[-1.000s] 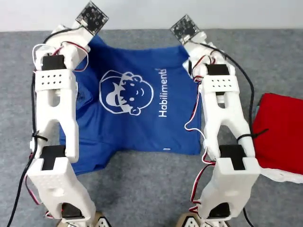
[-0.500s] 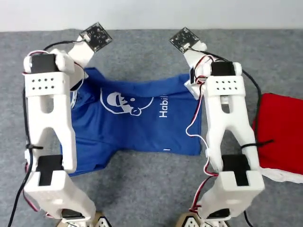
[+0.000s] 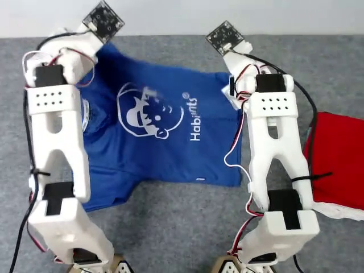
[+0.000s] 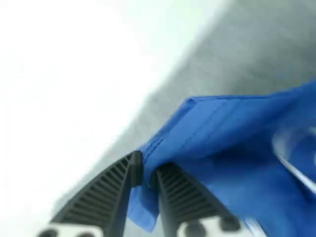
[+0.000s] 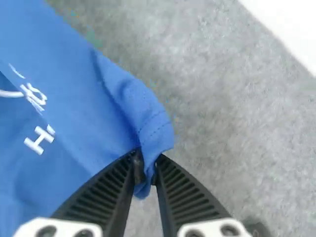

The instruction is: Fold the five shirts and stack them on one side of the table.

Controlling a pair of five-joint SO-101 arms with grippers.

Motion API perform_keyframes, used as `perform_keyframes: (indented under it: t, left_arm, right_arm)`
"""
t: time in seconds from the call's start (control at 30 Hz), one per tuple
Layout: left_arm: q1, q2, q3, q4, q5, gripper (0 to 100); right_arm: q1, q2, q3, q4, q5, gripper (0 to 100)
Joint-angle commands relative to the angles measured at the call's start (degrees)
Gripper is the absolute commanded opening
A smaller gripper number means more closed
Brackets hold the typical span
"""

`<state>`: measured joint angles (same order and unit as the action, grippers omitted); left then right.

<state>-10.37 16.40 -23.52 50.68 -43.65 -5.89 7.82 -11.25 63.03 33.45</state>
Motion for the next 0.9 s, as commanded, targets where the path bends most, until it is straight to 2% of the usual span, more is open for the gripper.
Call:
perform_keyframes:
  t: [0.0, 0.1, 0.33, 0.57, 0.67, 0.87]
  left_arm:
    - [-0.6, 3.1, -2.3, -15.6, 0.8, 1]
    - [-0.2, 7.4, -2.3, -20.0, 0.7, 1]
    - [1.5, 15.6, -2.5, -22.3, 0.7, 1]
    - [5.6, 25.1, -2.4, -40.4, 0.7, 1]
    - [6.5, 29.0, -2.5, -45.6, 0.7, 1]
    - [5.9, 35.1, -4.3, -46.9, 0.7, 1]
  right_arm:
    - [-0.5, 0.3, -4.2, -1.8, -1.2, 1.4]
    - [-0.6, 2.5, -4.2, -1.5, -1.4, 1.4]
    - [-1.2, 6.0, -4.2, -1.5, -1.4, 1.4]
    - [-1.1, 8.0, -4.1, -0.3, -3.9, 1.4]
    - [-1.1, 8.8, -4.1, 0.5, -4.0, 1.4]
    - [-1.2, 9.8, -4.1, 0.6, -4.0, 1.4]
